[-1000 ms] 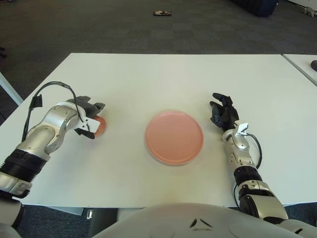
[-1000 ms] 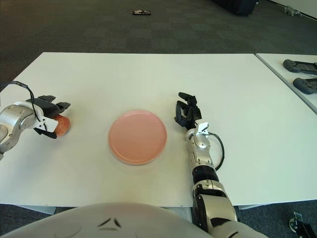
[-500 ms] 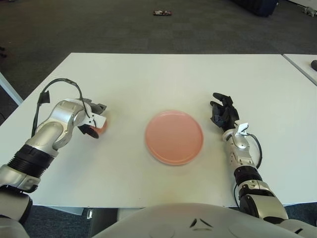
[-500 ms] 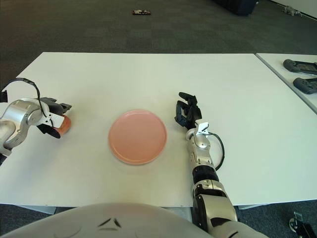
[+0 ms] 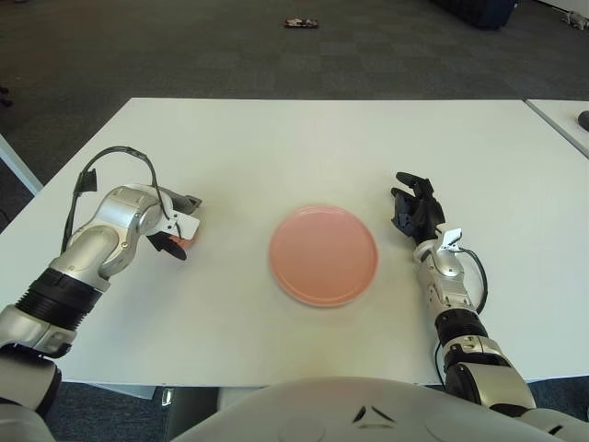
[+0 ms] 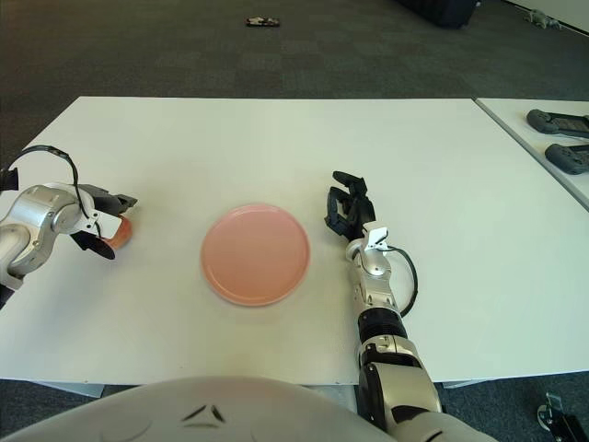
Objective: Put the apple into the plate.
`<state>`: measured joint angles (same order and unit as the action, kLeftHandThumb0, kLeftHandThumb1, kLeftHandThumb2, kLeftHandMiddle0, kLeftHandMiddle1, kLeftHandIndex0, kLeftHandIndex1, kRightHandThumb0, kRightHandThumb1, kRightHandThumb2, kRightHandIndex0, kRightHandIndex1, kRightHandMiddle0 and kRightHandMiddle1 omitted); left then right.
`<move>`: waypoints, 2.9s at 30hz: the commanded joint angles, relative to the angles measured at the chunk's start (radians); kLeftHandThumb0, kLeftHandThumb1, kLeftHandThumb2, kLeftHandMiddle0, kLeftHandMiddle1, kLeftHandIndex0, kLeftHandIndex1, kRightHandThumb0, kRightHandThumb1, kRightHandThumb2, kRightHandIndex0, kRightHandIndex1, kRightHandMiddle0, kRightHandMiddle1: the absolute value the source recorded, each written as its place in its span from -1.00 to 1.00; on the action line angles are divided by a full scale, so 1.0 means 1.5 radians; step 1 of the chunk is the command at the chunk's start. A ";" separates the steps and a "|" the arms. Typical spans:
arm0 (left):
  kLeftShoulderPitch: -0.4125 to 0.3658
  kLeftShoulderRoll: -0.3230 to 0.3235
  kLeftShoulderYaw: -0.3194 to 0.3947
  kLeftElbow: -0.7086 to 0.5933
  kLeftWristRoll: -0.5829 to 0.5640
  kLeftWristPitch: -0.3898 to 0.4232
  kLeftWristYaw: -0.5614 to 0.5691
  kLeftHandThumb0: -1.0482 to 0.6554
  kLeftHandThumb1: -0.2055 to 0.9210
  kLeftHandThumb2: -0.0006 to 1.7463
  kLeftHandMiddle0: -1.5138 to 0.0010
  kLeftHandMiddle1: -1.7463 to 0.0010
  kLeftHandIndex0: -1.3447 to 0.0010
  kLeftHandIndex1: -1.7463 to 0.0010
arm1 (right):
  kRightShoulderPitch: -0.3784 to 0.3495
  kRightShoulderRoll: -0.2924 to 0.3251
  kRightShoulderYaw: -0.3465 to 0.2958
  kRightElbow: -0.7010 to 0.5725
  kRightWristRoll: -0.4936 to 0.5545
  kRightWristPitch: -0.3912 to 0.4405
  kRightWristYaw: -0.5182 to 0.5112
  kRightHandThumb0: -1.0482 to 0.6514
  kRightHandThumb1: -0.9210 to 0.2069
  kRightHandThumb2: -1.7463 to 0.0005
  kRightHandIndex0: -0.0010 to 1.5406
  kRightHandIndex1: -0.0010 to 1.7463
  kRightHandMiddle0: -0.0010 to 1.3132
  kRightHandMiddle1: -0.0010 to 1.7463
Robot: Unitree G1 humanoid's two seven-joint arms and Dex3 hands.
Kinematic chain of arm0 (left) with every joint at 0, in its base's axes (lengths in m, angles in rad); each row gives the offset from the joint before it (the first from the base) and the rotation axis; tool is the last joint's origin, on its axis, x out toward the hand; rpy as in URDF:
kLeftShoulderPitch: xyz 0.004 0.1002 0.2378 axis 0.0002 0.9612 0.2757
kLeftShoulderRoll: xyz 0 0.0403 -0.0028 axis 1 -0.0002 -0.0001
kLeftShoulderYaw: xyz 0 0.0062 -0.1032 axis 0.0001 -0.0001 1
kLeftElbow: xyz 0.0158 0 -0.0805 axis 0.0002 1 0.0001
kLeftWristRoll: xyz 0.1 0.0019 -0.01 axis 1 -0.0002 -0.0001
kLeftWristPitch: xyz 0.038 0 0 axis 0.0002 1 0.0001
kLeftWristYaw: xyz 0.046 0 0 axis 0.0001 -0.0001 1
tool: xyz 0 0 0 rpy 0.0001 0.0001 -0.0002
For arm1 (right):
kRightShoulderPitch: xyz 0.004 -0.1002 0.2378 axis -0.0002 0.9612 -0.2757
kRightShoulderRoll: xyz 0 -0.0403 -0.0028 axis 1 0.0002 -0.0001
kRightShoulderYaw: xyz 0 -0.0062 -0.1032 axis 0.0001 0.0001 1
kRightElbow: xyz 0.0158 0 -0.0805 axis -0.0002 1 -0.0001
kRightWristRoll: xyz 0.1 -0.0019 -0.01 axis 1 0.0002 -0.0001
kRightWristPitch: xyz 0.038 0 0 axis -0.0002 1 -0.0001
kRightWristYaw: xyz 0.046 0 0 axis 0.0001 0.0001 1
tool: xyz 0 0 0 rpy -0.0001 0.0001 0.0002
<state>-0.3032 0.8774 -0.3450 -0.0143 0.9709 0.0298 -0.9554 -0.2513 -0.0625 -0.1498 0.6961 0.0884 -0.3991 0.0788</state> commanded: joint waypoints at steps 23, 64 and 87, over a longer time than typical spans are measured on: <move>-0.010 0.005 -0.020 0.109 -0.010 -0.077 0.084 -0.88 1.00 -0.76 0.62 -0.10 1.00 0.20 | 0.028 0.001 -0.003 0.019 0.002 0.036 -0.006 -0.36 -0.69 0.04 -0.71 -0.05 -1.00 0.18; -0.022 -0.007 -0.040 0.189 0.018 0.060 0.128 -0.72 0.55 -0.34 0.16 -0.38 0.47 -1.00 | 0.033 -0.008 -0.005 0.007 0.005 0.045 0.005 -0.33 -0.66 0.01 -0.72 -0.06 -1.00 0.19; -0.021 0.004 -0.034 0.241 -0.008 0.014 0.213 -0.79 0.94 -0.57 0.21 -0.36 0.46 -1.00 | 0.029 -0.012 -0.008 0.008 0.006 0.052 0.009 -0.32 -0.67 0.01 -0.71 -0.06 -1.00 0.21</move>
<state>-0.3443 0.8780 -0.3961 0.3219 0.9724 0.0647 -0.6632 -0.2439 -0.0749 -0.1537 0.6766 0.0911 -0.3721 0.0945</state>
